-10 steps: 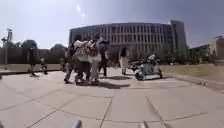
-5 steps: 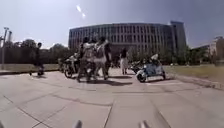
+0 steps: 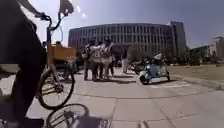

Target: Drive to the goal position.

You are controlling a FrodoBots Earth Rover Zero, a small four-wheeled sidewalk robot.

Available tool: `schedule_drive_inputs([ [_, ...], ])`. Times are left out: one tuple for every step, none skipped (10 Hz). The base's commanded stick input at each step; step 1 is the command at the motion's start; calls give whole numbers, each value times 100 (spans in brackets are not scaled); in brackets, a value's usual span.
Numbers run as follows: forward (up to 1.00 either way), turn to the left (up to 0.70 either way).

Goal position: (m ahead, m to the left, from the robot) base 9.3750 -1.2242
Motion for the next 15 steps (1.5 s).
schedule_drive_inputs([
  [70, 0],
  [70, 0],
  [70, 0],
  [70, 0],
  [70, 0],
  [70, 0],
  [70, 0],
  [70, 0],
  [70, 0],
  [70, 0],
  [70, 0],
  [70, 0],
  [70, 0],
  [70, 3],
  [70, 16],
])
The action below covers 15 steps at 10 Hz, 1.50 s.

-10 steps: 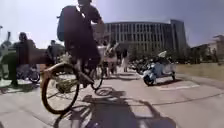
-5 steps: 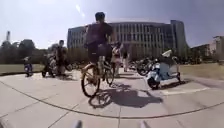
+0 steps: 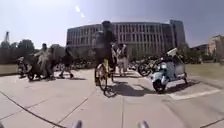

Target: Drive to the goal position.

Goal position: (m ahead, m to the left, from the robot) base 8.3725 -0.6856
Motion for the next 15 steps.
schedule_drive_inputs([
  [70, 29],
  [70, 5],
  [70, 1],
  [70, 0],
  [70, 0],
  [70, 0],
  [70, 0],
  [70, 0],
  [70, 0],
  [70, 0],
  [70, 0],
  [70, 0],
  [70, 0],
  [70, 0],
  [70, -5],
])
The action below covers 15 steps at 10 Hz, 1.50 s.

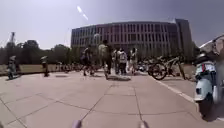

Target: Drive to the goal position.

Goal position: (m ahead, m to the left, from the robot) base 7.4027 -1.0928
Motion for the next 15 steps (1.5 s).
schedule_drive_inputs([
  [70, -14],
  [70, -27],
  [70, -35],
  [70, -35],
  [70, -35],
  [70, -21],
  [70, 0],
  [70, 0],
  [70, 0],
  [70, 0],
  [70, 0],
  [70, 0],
  [70, 0],
  [70, 0],
  [70, 0],
])
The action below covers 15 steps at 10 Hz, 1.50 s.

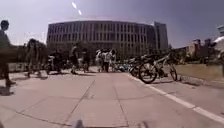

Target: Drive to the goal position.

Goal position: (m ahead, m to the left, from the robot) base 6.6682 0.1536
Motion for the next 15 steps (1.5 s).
schedule_drive_inputs([
  [70, 0],
  [70, 1],
  [70, 3],
  [70, 3],
  [70, 3],
  [70, 3],
  [70, 3],
  [70, 3],
  [70, 3],
  [70, 2],
  [70, 1],
  [70, 0],
  [70, 0],
  [70, 0],
  [70, 0],
])
